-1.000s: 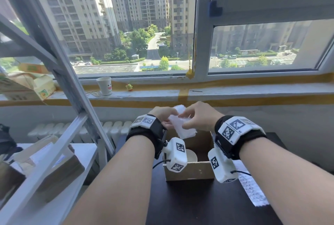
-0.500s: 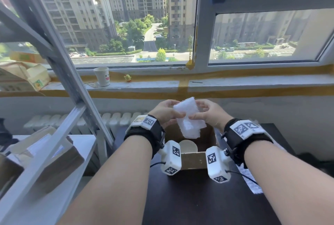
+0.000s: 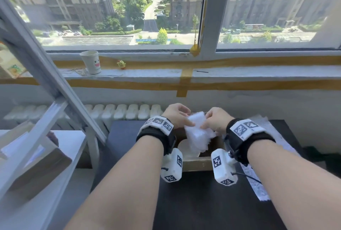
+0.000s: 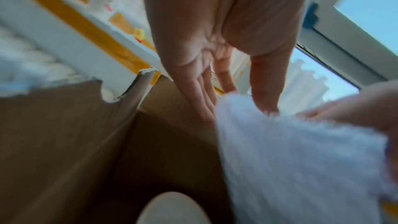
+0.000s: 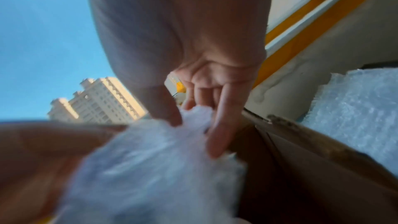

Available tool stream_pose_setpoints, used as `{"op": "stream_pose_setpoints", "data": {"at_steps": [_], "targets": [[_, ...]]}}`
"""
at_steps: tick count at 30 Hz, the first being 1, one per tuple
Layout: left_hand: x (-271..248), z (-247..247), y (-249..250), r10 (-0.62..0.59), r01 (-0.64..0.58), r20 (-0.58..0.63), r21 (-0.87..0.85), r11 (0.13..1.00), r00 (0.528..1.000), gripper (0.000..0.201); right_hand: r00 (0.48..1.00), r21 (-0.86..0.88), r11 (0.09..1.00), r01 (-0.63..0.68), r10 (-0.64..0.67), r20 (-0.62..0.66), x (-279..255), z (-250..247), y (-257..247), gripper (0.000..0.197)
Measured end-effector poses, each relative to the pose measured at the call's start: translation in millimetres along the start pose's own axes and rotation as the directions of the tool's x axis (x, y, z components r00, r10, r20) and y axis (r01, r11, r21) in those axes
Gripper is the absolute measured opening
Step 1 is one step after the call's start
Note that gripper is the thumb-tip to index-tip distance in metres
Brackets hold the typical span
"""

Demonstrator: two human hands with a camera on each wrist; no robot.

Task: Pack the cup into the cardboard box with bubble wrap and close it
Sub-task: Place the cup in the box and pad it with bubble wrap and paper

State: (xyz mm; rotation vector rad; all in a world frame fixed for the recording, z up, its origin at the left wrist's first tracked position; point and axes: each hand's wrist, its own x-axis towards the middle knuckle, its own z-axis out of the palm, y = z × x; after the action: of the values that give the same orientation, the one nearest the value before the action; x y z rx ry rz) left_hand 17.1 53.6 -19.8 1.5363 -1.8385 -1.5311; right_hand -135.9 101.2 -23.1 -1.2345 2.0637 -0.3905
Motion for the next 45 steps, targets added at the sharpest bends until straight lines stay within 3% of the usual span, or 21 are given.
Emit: {"op": "stream_pose_setpoints", "data": {"at_steps": [2, 3, 8, 12, 15, 18, 22, 25, 32, 34, 38, 40, 42, 45], "targets": [[9, -1, -1, 0.103, -0.069, -0.123, 0.249, 0.966, 0.987, 0.032, 0.994, -0.340, 0.939, -0.042, 0.005, -0.107, 1, 3, 2, 0.006], [12, -2, -2, 0.133, -0.077, -0.139, 0.349, 0.934, 0.981, 0.027, 0.991, -0.430, 0.901, -0.060, 0.000, -0.137, 2, 5, 4, 0.004], [20, 3, -19, 0.188, -0.113, -0.030, 0.705, 0.700, 0.982, 0.040, 0.987, -0.501, 0.857, -0.121, 0.050, -0.153, 15, 15, 23, 0.014], [20, 1, -20, 0.221, -0.136, -0.027, 0.711, 0.689, 0.975, 0.047, 0.992, -0.583, 0.805, -0.111, 0.055, -0.113, 22, 36, 29, 0.009], [21, -1, -20, 0.213, -0.136, -0.022, 0.707, 0.694, 0.977, 0.047, 0.997, -0.668, 0.743, -0.048, -0.004, -0.077, 26, 47, 33, 0.030], [22, -1, -22, 0.223, -0.141, -0.028, 0.696, 0.704, 0.974, 0.046, 0.996, -0.737, 0.675, 0.030, -0.078, -0.031, 26, 53, 34, 0.031], [23, 0, -23, 0.226, -0.134, -0.049, 0.676, 0.725, 0.973, 0.043, 0.996, -0.627, 0.774, 0.087, -0.085, 0.033, 29, 55, 35, 0.021], [23, 2, -22, 0.219, -0.124, -0.066, 0.651, 0.749, 0.974, 0.040, 0.994, -0.549, 0.831, 0.090, -0.040, 0.103, 33, 51, 34, 0.026], [24, 2, -23, 0.205, -0.117, -0.069, 0.629, 0.769, 0.976, 0.039, 0.987, -0.593, 0.801, 0.081, 0.018, 0.159, 39, 54, 34, 0.020], [25, 2, -23, 0.207, -0.116, -0.071, 0.635, 0.763, 0.976, 0.039, 0.979, -0.626, 0.773, 0.101, 0.033, 0.199, 39, 57, 37, 0.010], [25, 4, -24, 0.222, -0.122, -0.072, 0.654, 0.746, 0.972, 0.039, 0.935, -0.633, 0.761, 0.141, 0.109, 0.339, 38, 69, 40, 0.030], [25, 4, -23, 0.230, -0.126, -0.074, 0.657, 0.743, 0.970, 0.038, 0.924, -0.568, 0.817, 0.101, 0.134, 0.358, 37, 70, 38, 0.036], [25, 4, -22, 0.228, -0.124, -0.076, 0.655, 0.746, 0.971, 0.038, 0.928, -0.545, 0.836, 0.073, 0.143, 0.344, 40, 66, 36, 0.035], [26, 3, -21, 0.225, -0.123, -0.075, 0.652, 0.748, 0.972, 0.038, 0.981, -0.466, 0.885, 0.004, 0.087, 0.173, 47, 61, 40, 0.025]]}}
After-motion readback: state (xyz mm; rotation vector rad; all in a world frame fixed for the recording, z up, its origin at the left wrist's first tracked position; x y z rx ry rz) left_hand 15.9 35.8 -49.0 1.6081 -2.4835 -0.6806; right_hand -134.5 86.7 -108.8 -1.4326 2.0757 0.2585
